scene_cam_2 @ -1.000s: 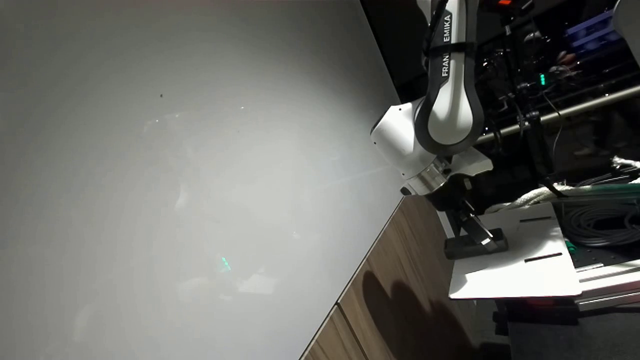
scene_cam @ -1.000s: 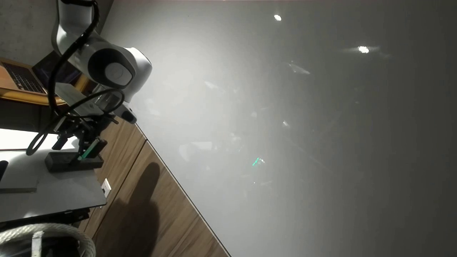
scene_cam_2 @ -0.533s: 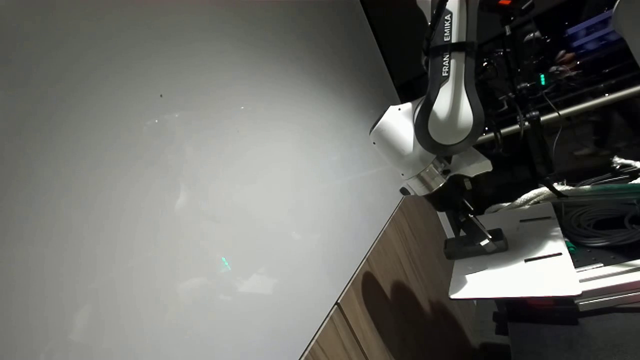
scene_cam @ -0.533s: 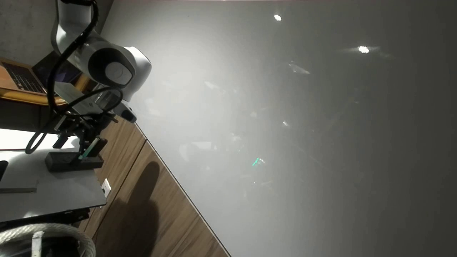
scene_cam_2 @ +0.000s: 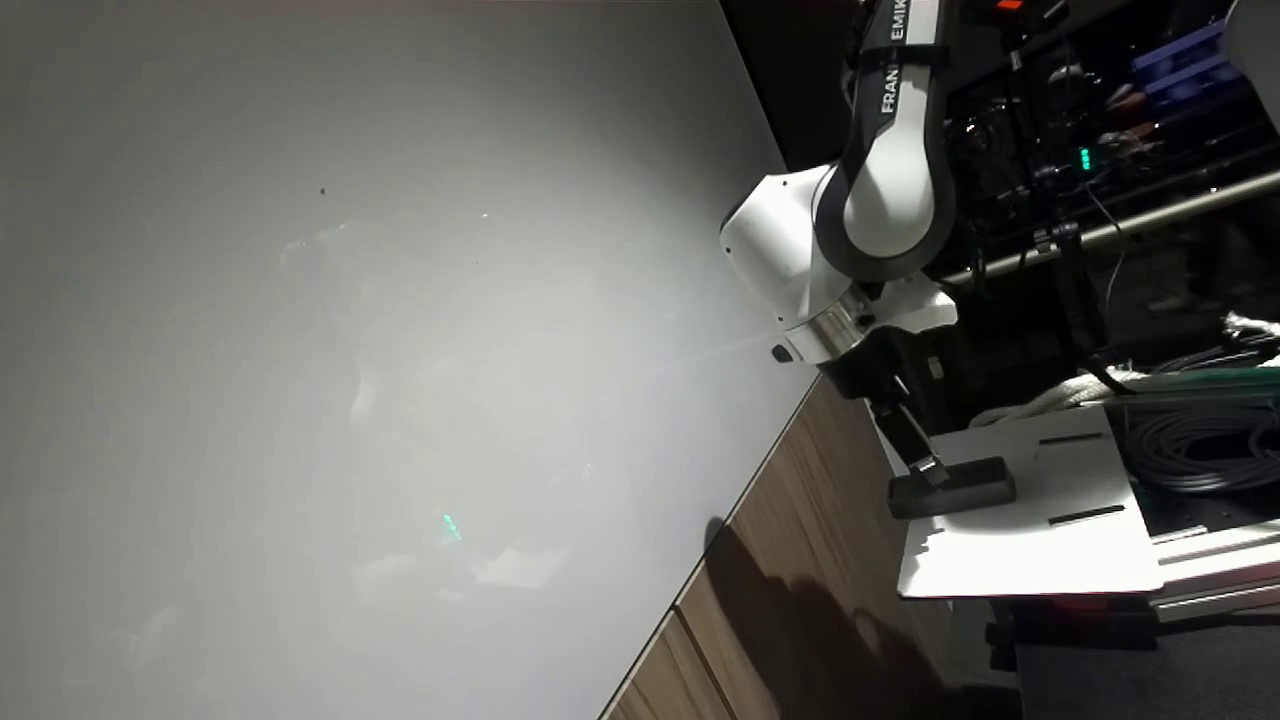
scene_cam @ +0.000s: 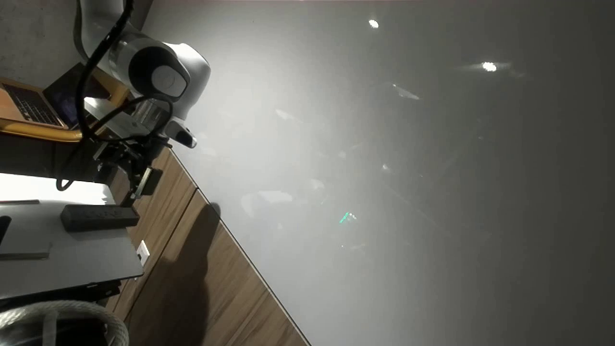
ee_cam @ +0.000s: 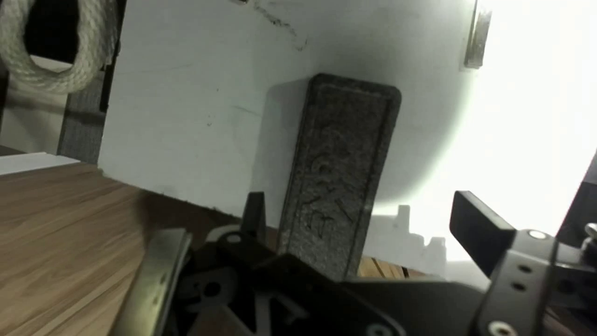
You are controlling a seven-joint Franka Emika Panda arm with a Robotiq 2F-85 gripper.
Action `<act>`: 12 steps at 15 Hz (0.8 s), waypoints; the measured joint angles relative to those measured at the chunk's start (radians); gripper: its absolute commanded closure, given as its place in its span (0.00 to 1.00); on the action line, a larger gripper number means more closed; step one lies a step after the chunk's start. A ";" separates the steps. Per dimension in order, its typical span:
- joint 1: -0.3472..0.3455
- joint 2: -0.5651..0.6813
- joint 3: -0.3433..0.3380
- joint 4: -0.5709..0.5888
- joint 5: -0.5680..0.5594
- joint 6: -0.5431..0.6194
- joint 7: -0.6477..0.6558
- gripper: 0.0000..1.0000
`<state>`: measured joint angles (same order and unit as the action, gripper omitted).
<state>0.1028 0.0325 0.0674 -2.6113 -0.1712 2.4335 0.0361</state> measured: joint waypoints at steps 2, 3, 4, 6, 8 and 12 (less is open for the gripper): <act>0.008 -0.062 0.014 -0.007 0.002 -0.001 0.002 0.00; 0.012 -0.098 0.023 -0.013 0.005 -0.001 0.003 0.00; 0.015 -0.134 0.031 -0.019 0.007 -0.003 0.003 0.00; 0.020 -0.208 0.046 -0.031 0.014 -0.011 0.003 0.00; 0.026 -0.279 0.051 -0.040 0.020 -0.030 0.002 0.00; 0.039 -0.409 0.052 -0.046 0.045 -0.113 -0.001 0.00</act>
<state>0.1415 -0.3762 0.1198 -2.6571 -0.1261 2.3203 0.0356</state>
